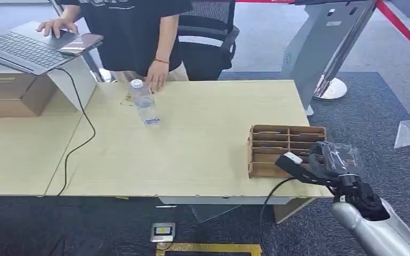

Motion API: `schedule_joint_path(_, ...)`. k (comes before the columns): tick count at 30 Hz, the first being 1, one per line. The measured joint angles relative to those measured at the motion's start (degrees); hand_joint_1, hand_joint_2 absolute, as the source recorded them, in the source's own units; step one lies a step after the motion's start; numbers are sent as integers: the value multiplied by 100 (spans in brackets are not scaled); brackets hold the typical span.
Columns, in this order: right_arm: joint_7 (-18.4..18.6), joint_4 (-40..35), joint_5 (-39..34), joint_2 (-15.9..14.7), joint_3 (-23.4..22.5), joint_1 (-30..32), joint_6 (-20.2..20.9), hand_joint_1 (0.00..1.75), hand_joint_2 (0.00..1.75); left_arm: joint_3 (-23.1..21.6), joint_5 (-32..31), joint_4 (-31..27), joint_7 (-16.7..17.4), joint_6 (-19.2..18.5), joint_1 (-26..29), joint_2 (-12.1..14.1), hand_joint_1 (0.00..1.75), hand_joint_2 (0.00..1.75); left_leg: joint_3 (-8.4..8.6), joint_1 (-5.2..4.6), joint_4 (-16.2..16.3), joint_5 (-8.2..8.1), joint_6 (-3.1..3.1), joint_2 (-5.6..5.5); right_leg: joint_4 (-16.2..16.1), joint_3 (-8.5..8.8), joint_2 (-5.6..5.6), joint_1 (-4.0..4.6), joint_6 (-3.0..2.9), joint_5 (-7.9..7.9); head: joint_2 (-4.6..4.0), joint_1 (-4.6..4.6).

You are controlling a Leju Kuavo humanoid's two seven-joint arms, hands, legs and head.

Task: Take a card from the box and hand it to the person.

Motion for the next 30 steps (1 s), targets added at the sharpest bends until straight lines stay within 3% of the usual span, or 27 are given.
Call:
schedule_joint_path(10,-46,-7,30,-33,-35,-8,48,157,175,0,-7,0,-7,0,1,0,0,175,1,0,1,0,0,0,0,0,0,0,0,0,0,0)
schedule_joint_path(14,-381,-107,-160,-144,-94,-26,269,175,175,0,-20,0,-42,0,2,2,0,175,0,0,1,0,0,0,0,0,0,0,0,0,0,0)
schedule_joint_path(22,-1128,-433,-754,-564,-131,-327,1124,175,175,0,-22,0,-107,-9,2,24,0,175,1,-1,2,0,0,1,0,0,0,-1,-1,2,0,2)
schedule_joint_path(30,-1434,-636,-981,-1001,15,-851,1519,175,175,0,24,0,-109,-20,-3,26,0,175,1,-1,2,1,0,2,0,1,2,-1,0,4,0,2)
